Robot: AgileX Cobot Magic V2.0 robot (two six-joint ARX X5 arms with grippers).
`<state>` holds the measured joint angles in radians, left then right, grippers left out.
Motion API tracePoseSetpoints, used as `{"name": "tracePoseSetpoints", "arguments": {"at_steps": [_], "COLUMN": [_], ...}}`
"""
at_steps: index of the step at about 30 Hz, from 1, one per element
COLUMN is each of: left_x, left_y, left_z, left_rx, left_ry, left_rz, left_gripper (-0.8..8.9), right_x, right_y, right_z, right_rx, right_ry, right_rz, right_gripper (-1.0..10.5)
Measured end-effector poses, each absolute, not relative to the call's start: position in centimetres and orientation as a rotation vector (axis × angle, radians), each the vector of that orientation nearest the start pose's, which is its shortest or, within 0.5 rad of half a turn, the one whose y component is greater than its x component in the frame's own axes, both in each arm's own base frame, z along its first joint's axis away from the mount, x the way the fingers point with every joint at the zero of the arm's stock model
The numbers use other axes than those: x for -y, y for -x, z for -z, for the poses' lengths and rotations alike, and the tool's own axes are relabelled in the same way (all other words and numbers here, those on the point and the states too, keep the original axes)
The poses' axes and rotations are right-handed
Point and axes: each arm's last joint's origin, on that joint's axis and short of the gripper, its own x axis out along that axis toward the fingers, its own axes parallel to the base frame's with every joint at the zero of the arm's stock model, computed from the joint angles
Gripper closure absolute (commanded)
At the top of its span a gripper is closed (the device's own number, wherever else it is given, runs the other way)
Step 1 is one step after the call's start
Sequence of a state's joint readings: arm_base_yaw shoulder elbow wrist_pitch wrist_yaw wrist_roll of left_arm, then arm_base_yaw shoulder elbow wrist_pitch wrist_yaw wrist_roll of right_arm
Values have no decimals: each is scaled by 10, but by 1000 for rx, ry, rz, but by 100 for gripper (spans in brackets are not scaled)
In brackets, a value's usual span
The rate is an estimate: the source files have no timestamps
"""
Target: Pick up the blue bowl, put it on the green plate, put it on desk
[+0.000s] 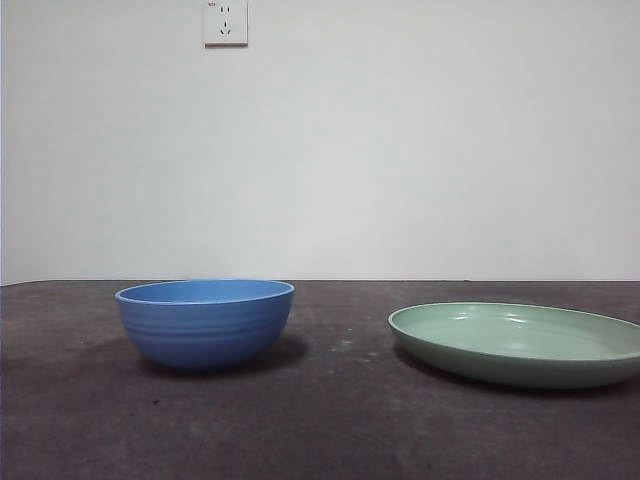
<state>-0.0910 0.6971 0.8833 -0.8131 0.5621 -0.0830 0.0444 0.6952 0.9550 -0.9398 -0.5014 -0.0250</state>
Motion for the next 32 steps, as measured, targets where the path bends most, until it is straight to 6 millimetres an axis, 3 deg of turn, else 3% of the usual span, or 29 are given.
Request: {"name": "tracePoseSetpoints", "arguments": {"at_steps": [7,14,18,21,23,32], "left_x": [38,39,39,39,39,39], "left_y": [-117,-116,-116,-116,-116,-116], "left_z": [-317,-317,-317,-317,-317,-317], "left_rx": [-743,-734,-733,-733,-733,-734], "left_ry": [163,140,139,140,140,140], "left_rz": [720,737,737,737,737,737], "left_gripper": [804,796,679,485,409,402], "right_x": [-29,-33,-33,-33,-33,-33], "right_y": [-108,-106,-106,-106,-106,-106], "right_z": [-325,-325,-325,-325,-325,-325], "right_rx": [-802,-805,-805,-803,-803,-803], "right_ry": [-91,-65,-64,-61,-61,-61], "right_rz": [-650,-687,-687,-688,-688,-688], "right_gripper": [939,939,883,680,582,551]}}
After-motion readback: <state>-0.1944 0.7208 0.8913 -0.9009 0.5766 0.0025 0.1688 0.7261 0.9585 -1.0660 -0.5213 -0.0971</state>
